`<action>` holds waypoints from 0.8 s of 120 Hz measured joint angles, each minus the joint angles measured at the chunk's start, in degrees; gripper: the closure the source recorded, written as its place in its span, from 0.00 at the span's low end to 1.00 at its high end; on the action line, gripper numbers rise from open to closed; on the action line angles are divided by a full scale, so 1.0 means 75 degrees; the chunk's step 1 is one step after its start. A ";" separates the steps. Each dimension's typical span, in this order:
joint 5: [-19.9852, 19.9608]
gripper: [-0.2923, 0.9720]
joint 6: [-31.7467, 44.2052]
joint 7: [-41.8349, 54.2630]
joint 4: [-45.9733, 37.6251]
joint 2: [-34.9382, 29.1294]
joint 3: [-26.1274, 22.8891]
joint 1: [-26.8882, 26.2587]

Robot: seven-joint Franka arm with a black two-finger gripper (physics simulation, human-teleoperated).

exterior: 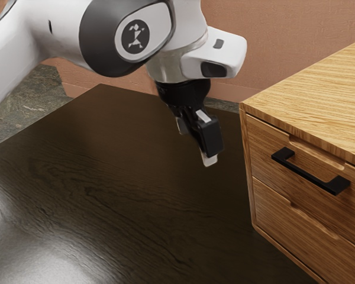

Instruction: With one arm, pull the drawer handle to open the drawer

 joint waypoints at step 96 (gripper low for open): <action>0.0978 0.25 0.3137 0.2134 -0.5405 -0.2359 0.8911 -1.0046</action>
